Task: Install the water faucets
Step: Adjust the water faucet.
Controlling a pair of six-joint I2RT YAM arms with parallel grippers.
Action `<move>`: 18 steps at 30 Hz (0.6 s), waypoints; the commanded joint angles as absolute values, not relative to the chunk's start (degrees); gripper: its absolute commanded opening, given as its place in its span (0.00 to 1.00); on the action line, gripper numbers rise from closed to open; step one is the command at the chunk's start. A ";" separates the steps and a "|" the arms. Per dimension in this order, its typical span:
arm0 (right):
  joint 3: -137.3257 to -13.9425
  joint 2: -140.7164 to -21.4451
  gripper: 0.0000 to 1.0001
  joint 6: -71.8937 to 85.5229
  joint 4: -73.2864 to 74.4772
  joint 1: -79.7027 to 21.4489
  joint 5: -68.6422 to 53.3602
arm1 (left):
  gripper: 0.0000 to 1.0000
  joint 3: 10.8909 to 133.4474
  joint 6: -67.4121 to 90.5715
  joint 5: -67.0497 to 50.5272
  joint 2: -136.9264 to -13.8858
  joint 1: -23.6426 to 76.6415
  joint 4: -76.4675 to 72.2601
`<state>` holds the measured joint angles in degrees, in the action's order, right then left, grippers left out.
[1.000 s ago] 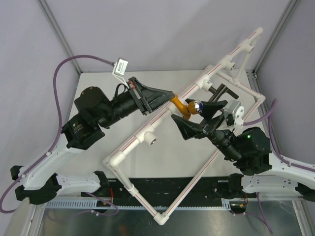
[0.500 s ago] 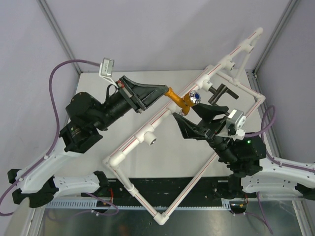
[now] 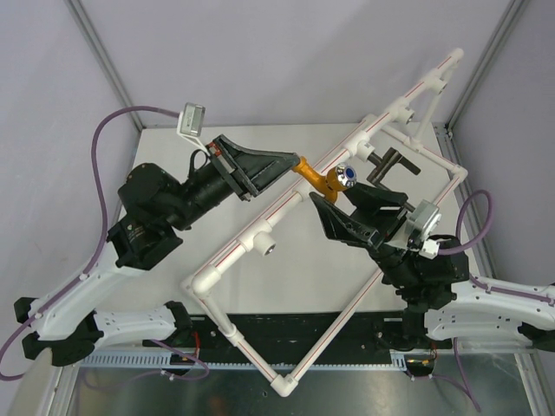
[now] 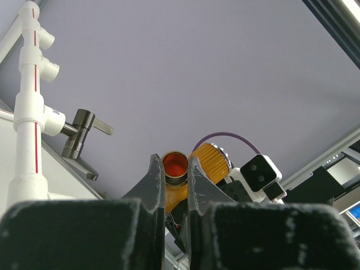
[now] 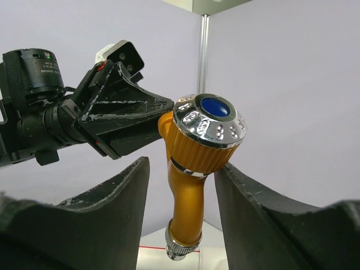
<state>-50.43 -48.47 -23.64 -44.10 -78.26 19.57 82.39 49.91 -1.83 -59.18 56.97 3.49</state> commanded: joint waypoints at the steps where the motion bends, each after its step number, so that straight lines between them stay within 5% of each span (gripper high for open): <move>1: -50.97 -48.03 0.54 -25.53 -47.50 -78.54 18.93 | 0.00 82.60 51.22 -3.03 -59.17 56.74 0.35; 18: -54.79 -48.25 0.48 -23.94 -38.79 -77.94 20.28 | 0.00 81.99 51.19 -6.20 -60.43 56.81 0.33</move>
